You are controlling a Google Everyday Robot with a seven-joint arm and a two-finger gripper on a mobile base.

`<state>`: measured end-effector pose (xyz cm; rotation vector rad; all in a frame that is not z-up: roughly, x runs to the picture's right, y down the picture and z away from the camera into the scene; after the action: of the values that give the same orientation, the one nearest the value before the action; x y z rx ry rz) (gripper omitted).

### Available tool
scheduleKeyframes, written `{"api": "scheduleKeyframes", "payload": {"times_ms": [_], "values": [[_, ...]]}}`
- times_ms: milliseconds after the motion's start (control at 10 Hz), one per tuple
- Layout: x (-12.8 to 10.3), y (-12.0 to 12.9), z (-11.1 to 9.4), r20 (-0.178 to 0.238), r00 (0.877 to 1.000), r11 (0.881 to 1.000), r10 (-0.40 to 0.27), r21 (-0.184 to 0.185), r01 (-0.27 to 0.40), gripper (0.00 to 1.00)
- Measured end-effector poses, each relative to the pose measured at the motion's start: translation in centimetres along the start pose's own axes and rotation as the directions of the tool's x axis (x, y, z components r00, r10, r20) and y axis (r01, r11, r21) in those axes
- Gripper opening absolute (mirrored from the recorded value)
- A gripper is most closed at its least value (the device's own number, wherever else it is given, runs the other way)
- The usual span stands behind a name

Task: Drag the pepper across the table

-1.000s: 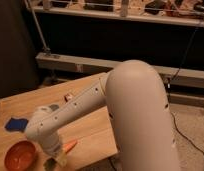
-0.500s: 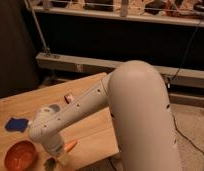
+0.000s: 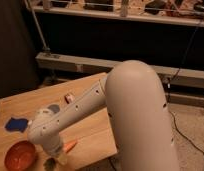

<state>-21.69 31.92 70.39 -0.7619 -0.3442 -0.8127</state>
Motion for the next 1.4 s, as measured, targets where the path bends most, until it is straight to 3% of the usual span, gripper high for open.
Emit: {"api": "scheduleKeyframes", "payload": {"times_ms": [500, 1000, 1400], "values": [[1.5, -1.3, -0.4, -0.054, 0.998, 1.000, 0.020, 0.020, -0.019, 0.65], [0.4, -0.9, 1.4, -0.027, 1.000, 1.000, 0.014, -0.003, -0.014, 0.65], [0.4, -1.3, 2.5, -0.035, 0.999, 1.000, 0.008, -0.029, -0.010, 0.65]]}}
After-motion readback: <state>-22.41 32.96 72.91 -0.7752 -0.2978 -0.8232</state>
